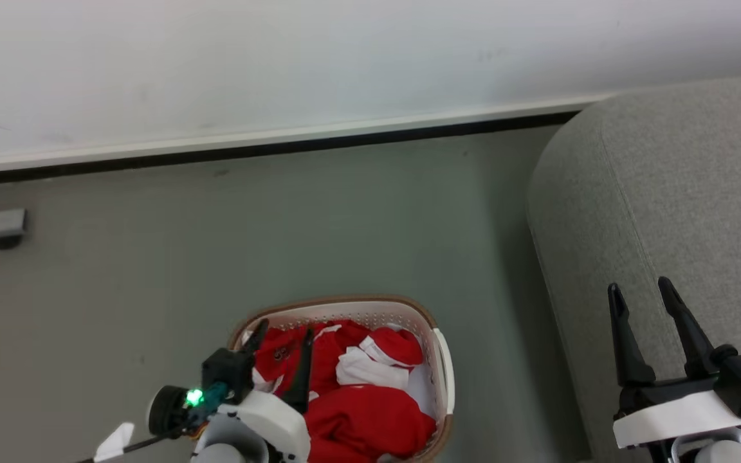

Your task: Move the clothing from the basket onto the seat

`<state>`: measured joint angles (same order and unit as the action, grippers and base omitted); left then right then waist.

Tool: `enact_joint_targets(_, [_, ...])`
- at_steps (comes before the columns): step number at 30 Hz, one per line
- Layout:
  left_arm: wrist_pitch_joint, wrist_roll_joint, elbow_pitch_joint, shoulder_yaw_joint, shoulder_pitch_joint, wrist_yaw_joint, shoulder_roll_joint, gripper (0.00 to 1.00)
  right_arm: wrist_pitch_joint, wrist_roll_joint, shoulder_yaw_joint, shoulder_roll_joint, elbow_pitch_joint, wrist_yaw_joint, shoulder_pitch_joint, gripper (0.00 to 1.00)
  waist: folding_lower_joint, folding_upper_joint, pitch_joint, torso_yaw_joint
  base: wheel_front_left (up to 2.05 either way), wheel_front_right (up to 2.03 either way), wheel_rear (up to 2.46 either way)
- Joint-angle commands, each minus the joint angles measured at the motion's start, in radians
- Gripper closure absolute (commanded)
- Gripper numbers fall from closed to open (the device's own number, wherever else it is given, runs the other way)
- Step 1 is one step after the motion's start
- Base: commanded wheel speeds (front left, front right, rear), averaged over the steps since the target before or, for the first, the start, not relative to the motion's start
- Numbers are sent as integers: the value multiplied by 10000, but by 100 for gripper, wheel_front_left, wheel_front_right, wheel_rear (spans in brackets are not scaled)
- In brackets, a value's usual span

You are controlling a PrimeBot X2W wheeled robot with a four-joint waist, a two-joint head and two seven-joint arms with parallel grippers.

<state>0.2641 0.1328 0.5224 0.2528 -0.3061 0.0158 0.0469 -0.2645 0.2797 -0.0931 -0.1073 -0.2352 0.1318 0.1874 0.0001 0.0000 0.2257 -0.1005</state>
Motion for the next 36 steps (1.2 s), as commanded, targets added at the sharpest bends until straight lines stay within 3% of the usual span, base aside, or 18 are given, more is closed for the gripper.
enact_joint_targets(1, [7, -137, 418, 148, -302, -41, 64, 0, 0, 61, -43, -34, 67, -21, 257, 0, -1, 0, 670, -464, 0, 0, 0])
enact_joint_targets(9, [-241, -271, 4078, 1172, -2200, -219, 67, 0, 2, 192, -394, 85, 457, -21, 1092, 0, -1, 0, 2270, -1153, 0, 0, 0])
enact_joint_targets(15, [-965, -248, 5966, 1623, -3299, -400, 69, 0, 2, 198, -626, 168, 690, -21, 1532, 0, -1, 0, 3241, -1479, 0, 0, 0])
enact_joint_targets(29, [-1427, -433, 7435, 2097, -5036, -422, 273, 0, 2, 164, -657, -8, 1152, -21, 2051, 0, -1, 0, 4967, -1759, 0, 0, 0])
enact_joint_targets(31, [-1539, -291, 7504, 2070, -5085, -495, 252, 100, 2, 155, -622, 26, 1126, -21, 2033, 0, -1, 0, 5005, -1768, 0, 0, 0])
enact_joint_targets(36, [-1060, 32, 7531, 1976, -4890, -703, 138, 100, 2, 252, -492, 153, 960, -21, 1772, 0, -1, 0, 4560, -1587, 0, 0, 0])
